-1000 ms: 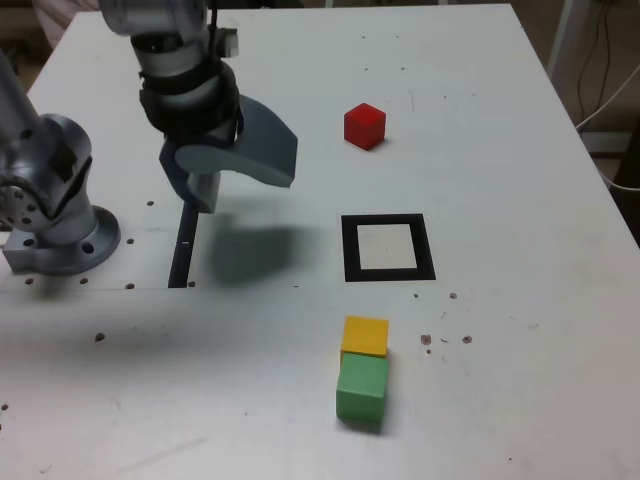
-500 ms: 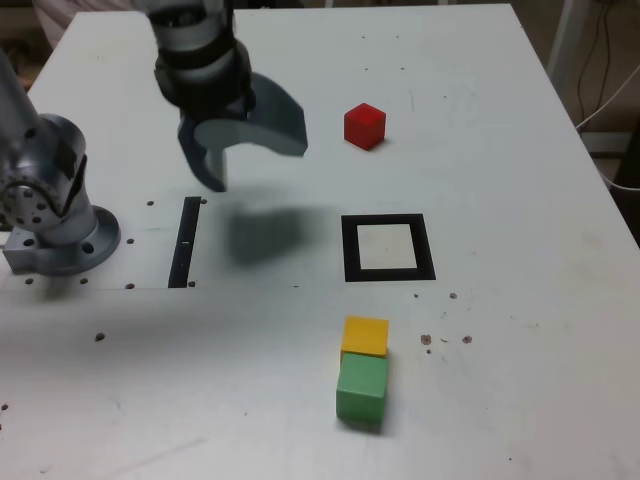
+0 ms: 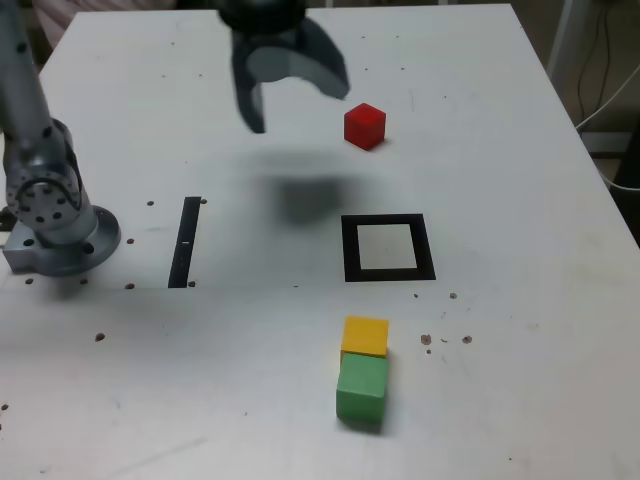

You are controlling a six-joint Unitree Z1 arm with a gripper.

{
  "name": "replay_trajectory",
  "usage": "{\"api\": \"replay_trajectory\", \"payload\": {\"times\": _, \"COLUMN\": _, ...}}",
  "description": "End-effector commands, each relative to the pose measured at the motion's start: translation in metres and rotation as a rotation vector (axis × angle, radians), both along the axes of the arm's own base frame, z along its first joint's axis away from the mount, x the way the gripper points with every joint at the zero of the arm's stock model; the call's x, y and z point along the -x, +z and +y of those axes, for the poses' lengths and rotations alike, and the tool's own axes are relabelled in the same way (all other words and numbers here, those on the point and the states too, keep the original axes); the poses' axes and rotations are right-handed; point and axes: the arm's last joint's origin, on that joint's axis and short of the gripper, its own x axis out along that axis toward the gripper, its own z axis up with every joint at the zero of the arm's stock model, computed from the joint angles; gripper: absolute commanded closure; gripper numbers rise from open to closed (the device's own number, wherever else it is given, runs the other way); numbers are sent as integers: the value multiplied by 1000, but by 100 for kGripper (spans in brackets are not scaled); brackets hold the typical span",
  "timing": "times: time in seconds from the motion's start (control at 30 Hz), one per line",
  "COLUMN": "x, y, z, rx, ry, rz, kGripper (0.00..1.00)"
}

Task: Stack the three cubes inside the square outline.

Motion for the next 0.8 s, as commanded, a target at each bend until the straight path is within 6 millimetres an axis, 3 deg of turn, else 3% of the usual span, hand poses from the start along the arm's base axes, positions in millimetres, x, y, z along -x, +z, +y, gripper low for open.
{"api": "replay_trajectory", "payload": {"times": 0.0, "x": -11, "y": -1, "z": 12, "rx": 29, "ry": 5, "rz": -1, "kGripper": 4}}
{"api": "replay_trajectory", "payload": {"times": 0.23, "x": -41, "y": -1, "z": 48, "rx": 118, "ry": 131, "rz": -19, "kGripper": 3}}
{"api": "replay_trajectory", "payload": {"times": 0.57, "x": -67, "y": -20, "z": 69, "rx": 154, "ry": 431, "rz": -54, "kGripper": 3}}
{"api": "replay_trajectory", "payload": {"times": 0.77, "x": -80, "y": -30, "z": 82, "rx": 135, "ry": 526, "rz": -42, "kGripper": 3}}
